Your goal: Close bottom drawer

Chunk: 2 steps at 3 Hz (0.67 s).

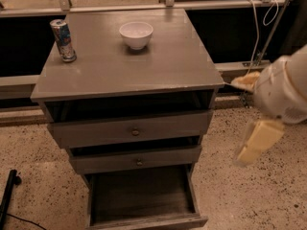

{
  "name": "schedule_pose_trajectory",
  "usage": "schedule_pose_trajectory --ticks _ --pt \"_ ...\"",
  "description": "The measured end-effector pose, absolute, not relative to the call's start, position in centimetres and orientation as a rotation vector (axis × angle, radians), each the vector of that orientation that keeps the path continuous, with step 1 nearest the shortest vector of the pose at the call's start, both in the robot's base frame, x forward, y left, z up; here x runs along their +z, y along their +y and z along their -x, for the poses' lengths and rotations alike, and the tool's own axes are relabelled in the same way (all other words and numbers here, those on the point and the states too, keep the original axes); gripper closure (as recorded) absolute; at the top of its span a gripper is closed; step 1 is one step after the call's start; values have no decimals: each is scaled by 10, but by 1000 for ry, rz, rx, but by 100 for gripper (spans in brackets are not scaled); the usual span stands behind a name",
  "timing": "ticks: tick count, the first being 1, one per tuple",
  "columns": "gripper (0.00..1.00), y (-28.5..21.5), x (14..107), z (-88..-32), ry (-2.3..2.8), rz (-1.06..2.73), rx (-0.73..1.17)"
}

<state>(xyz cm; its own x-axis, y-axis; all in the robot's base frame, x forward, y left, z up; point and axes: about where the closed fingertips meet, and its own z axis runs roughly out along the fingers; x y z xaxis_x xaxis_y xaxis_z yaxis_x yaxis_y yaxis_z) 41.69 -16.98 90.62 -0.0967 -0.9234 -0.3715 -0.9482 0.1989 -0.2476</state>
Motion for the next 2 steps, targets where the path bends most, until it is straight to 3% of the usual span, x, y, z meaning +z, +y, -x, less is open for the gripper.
schedule_pose_trajectory --ticks 1,2 --pt "0 -164 828 -407 1913 1680 414" --pt "0 -158 821 -411 1891 1683 451"
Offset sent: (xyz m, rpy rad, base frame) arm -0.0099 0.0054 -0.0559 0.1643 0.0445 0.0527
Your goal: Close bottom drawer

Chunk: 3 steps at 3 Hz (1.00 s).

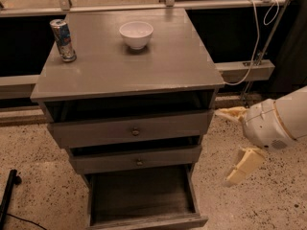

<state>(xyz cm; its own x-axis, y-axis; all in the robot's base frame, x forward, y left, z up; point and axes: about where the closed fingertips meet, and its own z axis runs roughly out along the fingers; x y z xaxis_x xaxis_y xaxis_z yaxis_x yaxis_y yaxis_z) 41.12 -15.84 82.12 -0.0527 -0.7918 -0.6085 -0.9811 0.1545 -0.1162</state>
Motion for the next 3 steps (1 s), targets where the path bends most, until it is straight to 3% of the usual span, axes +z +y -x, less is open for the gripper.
schedule_pose_trajectory --ticks 1,2,3 --pt "0 -133 782 -400 1854 1646 519" --pt "0 -69 710 -379 1708 1784 556" --pt "0 -53 633 -367 1648 1881 513"
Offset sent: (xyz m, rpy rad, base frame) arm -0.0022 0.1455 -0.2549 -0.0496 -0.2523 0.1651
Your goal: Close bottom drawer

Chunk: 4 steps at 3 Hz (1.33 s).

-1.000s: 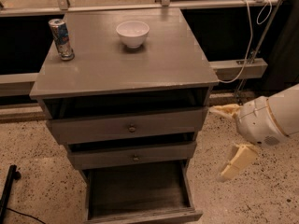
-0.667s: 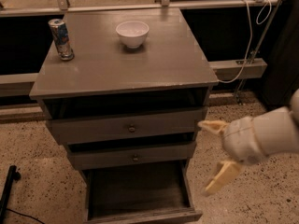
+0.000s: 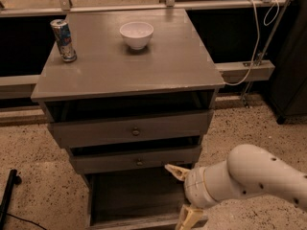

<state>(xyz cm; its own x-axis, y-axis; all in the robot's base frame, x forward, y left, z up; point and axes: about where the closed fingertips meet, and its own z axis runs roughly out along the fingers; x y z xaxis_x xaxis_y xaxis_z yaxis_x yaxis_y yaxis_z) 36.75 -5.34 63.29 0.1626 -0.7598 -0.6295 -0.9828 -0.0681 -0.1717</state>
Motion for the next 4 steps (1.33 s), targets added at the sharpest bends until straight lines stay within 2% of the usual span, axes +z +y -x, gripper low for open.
schedule_pose_trajectory --ticks 1,2,4 --pt "0 -56 622 -387 1654 1835 418" --pt "0 -56 624 -389 1653 1831 413" --pt "0 -65 547 -413 1544 1741 427"
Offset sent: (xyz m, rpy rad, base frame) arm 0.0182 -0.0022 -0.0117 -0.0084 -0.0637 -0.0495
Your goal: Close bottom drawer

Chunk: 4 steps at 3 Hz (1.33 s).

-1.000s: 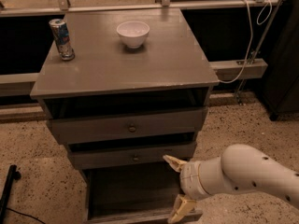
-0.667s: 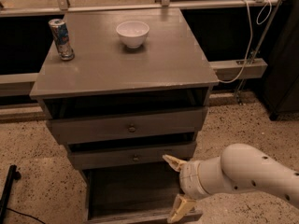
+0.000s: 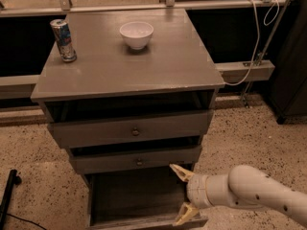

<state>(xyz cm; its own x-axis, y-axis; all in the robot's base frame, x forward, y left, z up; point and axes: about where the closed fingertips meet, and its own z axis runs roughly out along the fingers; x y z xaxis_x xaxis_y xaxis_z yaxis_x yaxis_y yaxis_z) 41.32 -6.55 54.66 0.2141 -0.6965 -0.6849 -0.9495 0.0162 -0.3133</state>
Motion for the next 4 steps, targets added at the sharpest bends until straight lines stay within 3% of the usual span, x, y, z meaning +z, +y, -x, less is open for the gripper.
schedule_pose_trajectory --ticks 1,2,4 --pt "0 -75 488 -420 1433 1750 399" --pt "0 -62 394 -406 1379 1748 529" --pt "0 -47 298 -376 1406 1713 743"
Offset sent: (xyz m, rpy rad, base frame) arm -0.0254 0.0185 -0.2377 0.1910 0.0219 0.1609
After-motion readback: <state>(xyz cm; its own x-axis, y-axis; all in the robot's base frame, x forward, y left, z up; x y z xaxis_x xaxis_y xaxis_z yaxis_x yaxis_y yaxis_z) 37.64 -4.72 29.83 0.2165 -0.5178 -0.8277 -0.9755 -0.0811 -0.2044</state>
